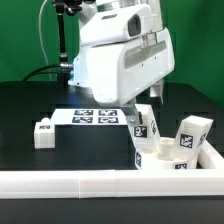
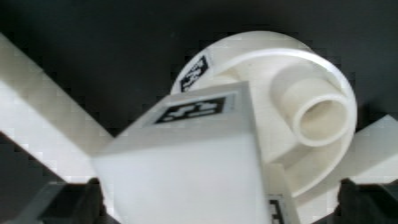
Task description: Assemble stool
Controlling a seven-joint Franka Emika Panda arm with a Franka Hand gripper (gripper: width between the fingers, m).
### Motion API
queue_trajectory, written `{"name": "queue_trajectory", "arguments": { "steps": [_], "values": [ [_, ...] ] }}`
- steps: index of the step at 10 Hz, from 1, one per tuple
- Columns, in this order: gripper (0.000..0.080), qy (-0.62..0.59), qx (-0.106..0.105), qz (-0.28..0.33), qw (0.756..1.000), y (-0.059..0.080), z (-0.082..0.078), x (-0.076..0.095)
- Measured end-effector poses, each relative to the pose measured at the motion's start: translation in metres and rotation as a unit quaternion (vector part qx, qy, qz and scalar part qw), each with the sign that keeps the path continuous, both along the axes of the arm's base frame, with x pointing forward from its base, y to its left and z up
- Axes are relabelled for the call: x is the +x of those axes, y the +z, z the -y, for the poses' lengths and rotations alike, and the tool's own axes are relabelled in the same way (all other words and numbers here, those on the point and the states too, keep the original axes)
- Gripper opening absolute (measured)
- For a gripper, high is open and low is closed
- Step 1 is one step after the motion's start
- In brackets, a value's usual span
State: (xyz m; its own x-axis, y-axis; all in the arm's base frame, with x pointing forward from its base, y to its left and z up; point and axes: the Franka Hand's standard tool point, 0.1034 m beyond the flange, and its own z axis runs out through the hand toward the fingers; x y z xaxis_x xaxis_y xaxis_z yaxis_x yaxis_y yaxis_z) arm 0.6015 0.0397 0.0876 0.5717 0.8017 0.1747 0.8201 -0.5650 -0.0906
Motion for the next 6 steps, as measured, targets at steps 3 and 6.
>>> {"name": "queue_trajectory", "arguments": {
  "steps": [3, 6],
  "values": [
    [0.0527, 0.0, 0.0, 0.0, 1.0, -0.0006, -0.0008, -0.0006],
    [0.0338, -0.008, 0.001, -0.001, 1.0, -0.0006, -0.0004, -0.0006]
  ]
}}
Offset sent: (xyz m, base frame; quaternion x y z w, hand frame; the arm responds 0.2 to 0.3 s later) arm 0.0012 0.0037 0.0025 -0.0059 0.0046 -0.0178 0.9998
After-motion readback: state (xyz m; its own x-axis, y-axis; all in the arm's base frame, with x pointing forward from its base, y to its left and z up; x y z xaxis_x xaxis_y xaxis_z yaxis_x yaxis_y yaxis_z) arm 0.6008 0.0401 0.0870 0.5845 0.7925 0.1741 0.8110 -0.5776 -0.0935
